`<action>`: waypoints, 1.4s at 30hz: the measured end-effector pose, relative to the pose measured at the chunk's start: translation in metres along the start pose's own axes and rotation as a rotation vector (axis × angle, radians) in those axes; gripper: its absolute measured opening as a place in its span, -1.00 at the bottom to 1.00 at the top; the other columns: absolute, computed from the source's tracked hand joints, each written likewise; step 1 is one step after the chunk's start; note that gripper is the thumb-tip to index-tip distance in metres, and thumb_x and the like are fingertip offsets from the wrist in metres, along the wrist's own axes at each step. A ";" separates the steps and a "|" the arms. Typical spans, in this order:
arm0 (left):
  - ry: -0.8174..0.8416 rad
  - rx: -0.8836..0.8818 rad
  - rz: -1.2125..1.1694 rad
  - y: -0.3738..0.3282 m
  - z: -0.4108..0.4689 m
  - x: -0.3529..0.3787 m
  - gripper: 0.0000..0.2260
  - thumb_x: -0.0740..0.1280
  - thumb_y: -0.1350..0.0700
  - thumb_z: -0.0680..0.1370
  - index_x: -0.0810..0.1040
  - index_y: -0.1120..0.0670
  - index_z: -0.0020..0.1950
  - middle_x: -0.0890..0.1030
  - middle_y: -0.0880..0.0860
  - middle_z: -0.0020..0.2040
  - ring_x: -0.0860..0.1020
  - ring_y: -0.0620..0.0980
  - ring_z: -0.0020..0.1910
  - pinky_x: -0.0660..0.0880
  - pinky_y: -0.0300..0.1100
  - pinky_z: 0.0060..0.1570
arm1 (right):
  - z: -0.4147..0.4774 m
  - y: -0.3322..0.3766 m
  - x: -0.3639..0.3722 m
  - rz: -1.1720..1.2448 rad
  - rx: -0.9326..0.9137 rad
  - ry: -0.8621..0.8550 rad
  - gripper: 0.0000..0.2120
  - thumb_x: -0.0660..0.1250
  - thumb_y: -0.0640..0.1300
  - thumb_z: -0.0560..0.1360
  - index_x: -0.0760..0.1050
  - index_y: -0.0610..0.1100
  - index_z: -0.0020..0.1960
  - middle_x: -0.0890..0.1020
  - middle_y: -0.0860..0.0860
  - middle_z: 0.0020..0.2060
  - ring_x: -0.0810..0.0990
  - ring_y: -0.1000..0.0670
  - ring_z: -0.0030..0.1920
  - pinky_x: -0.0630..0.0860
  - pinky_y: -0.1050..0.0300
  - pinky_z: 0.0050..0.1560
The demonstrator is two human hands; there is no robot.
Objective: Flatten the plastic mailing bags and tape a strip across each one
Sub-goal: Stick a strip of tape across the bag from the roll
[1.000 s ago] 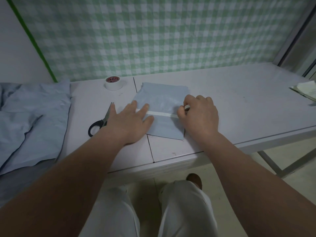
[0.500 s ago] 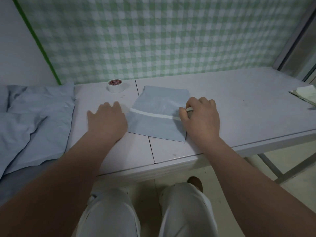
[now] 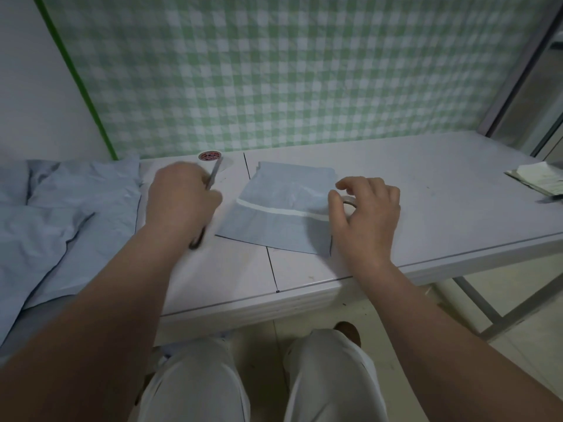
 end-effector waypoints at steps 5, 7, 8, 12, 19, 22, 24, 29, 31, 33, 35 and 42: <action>0.375 -0.230 -1.104 -0.047 -0.017 0.019 -0.84 0.37 0.34 0.48 0.60 0.08 -0.12 0.63 -0.07 -0.38 0.58 -0.16 -0.40 0.54 -0.31 -0.30 | -0.020 0.027 0.024 0.486 0.235 0.464 -0.86 0.33 -0.16 0.50 0.59 -0.06 -0.23 0.58 0.16 -0.37 0.48 0.20 -0.29 0.37 0.33 -0.24; 0.478 -0.282 -1.257 -0.061 -0.025 0.031 -0.86 0.34 0.32 0.50 0.60 0.09 -0.11 0.61 -0.07 -0.40 0.56 -0.17 -0.43 0.53 -0.33 -0.30 | -0.033 0.034 0.033 0.734 0.420 0.691 -0.86 0.33 -0.13 0.52 0.61 -0.06 -0.20 0.57 0.15 -0.38 0.47 0.19 -0.33 0.37 0.33 -0.27; 0.500 -0.311 -1.328 -0.064 -0.029 0.037 -0.86 0.33 0.33 0.50 0.60 0.10 -0.11 0.60 -0.05 -0.40 0.55 -0.16 -0.43 0.52 -0.32 -0.30 | -0.040 0.034 0.034 0.858 0.520 0.774 -0.87 0.33 -0.11 0.52 0.61 -0.07 -0.17 0.57 0.12 -0.36 0.46 0.16 -0.32 0.37 0.29 -0.28; 0.551 -0.397 -1.567 -0.079 -0.043 0.060 -0.84 0.29 0.36 0.51 0.59 0.14 -0.07 0.58 0.01 -0.38 0.54 -0.14 -0.43 0.52 -0.32 -0.37 | -0.056 0.026 0.030 1.142 0.740 0.900 -0.80 0.34 -0.06 0.46 0.59 -0.16 -0.01 0.62 -0.02 -0.21 0.41 0.11 -0.33 0.29 0.25 -0.36; 0.604 -0.266 -1.334 -0.116 -0.053 0.081 -0.91 0.31 0.24 0.54 0.61 0.13 -0.04 0.56 -0.01 -0.29 0.50 -0.12 -0.36 0.47 -0.30 -0.31 | -0.064 0.009 0.017 1.304 0.936 0.859 -0.78 0.35 -0.14 0.39 0.45 -0.13 0.01 0.56 -0.02 -0.31 0.32 0.19 -0.54 0.20 0.43 -0.60; 0.462 -0.224 -1.080 -0.111 -0.045 0.090 -0.88 0.30 0.15 0.56 0.61 0.06 0.04 0.57 -0.05 -0.16 0.51 -0.12 -0.30 0.43 -0.27 -0.26 | -0.062 -0.006 0.006 1.337 0.995 0.709 -0.79 0.36 -0.16 0.36 0.44 -0.11 -0.02 0.49 0.01 -0.38 0.22 0.19 -0.60 0.12 0.41 -0.63; 0.433 -0.148 -0.945 -0.112 -0.042 0.099 -0.78 0.31 0.22 0.53 0.59 0.02 0.14 0.54 -0.05 -0.09 0.51 -0.12 -0.22 0.45 -0.26 -0.18 | -0.064 -0.015 -0.002 1.298 1.013 0.627 -0.87 0.38 -0.11 0.34 0.49 -0.08 -0.13 0.47 0.03 -0.40 0.19 0.19 -0.60 0.10 0.39 -0.63; 0.465 0.049 -0.701 -0.129 -0.040 0.112 -0.77 0.43 0.25 0.40 0.63 0.03 0.01 0.58 -0.01 -0.11 0.56 -0.01 -0.15 0.51 -0.20 -0.07 | -0.074 -0.028 -0.016 1.208 1.077 0.497 -0.73 0.34 -0.02 0.45 0.57 0.02 -0.42 0.37 0.04 -0.45 0.19 0.16 -0.56 0.04 0.32 -0.54; 0.405 0.125 -0.542 -0.132 -0.034 0.109 -0.89 0.43 0.20 0.41 0.61 0.04 -0.10 0.62 -0.01 -0.13 0.57 -0.04 -0.11 0.42 -0.30 -0.18 | -0.079 -0.030 -0.017 1.194 1.106 0.479 -0.74 0.33 -0.02 0.48 0.52 0.01 -0.39 0.35 0.04 -0.46 0.21 0.15 -0.54 0.04 0.31 -0.52; 0.377 0.147 -0.444 -0.128 -0.029 0.111 -0.94 0.42 0.15 0.42 0.57 0.04 -0.15 0.64 0.02 -0.15 0.58 0.00 -0.11 0.42 -0.24 -0.17 | -0.082 -0.030 -0.018 1.167 1.110 0.484 -0.81 0.36 -0.05 0.45 0.43 -0.04 -0.30 0.39 0.03 -0.45 0.23 0.15 -0.51 0.07 0.33 -0.54; 0.366 0.092 -0.456 -0.119 -0.026 0.115 -0.94 0.41 0.13 0.43 0.54 0.05 -0.18 0.65 0.08 -0.19 0.61 0.09 -0.13 0.51 -0.10 -0.04 | -0.083 -0.031 -0.017 1.133 1.110 0.490 -0.84 0.40 -0.09 0.39 0.41 -0.05 -0.24 0.46 0.03 -0.44 0.31 0.15 -0.45 0.13 0.36 -0.56; 0.440 -0.213 -0.796 -0.088 -0.027 0.130 -0.89 0.30 0.23 0.55 0.51 0.15 -0.19 0.64 0.20 -0.12 0.66 0.06 -0.23 0.60 -0.03 0.01 | -0.086 -0.024 -0.011 1.184 1.149 0.509 -0.80 0.41 -0.16 0.35 0.43 -0.13 -0.09 0.56 0.00 -0.41 0.49 0.14 -0.40 0.28 0.41 -0.57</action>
Point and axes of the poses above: each hand's wrist, its own z-axis towards the middle knuckle, its own x-axis out of the palm, y = z × x, the point moved 8 cm from there along z, towards the middle knuckle
